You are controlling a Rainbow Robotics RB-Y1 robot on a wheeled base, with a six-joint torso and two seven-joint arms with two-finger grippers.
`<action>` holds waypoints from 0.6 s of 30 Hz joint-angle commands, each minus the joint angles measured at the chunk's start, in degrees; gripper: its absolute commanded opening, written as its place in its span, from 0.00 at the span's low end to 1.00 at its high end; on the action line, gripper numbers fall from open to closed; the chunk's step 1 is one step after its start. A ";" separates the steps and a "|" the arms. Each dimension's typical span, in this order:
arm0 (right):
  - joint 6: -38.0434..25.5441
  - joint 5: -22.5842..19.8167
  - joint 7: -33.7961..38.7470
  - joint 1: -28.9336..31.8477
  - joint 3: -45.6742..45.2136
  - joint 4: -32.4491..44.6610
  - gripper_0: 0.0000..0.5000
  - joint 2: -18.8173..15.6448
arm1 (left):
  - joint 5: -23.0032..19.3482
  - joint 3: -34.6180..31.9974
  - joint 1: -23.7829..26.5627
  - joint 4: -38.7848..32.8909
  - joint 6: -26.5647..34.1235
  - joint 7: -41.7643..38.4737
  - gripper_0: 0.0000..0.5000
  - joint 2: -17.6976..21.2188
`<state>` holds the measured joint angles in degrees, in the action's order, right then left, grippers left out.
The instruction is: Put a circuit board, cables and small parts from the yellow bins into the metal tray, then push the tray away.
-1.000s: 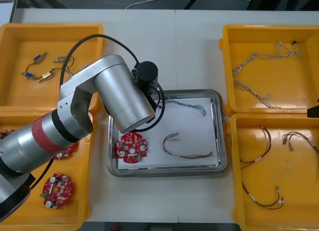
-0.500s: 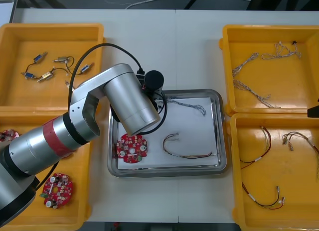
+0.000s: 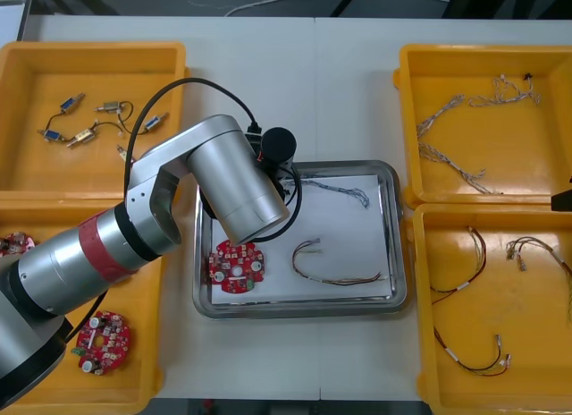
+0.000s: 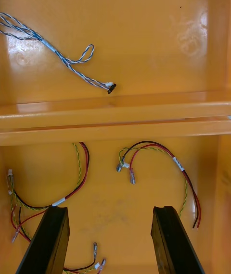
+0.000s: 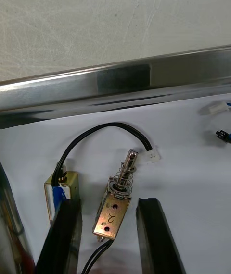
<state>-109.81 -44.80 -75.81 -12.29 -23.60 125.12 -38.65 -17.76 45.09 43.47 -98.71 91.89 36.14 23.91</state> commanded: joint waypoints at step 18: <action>-0.19 -2.49 1.90 -3.35 5.14 4.87 1.00 -1.96 | -3.78 -5.37 2.49 -9.66 8.57 -1.25 1.00 1.67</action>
<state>-109.81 -46.38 -75.81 -13.21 -21.25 128.11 -38.65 -19.93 42.75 43.50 -104.10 98.35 36.14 24.09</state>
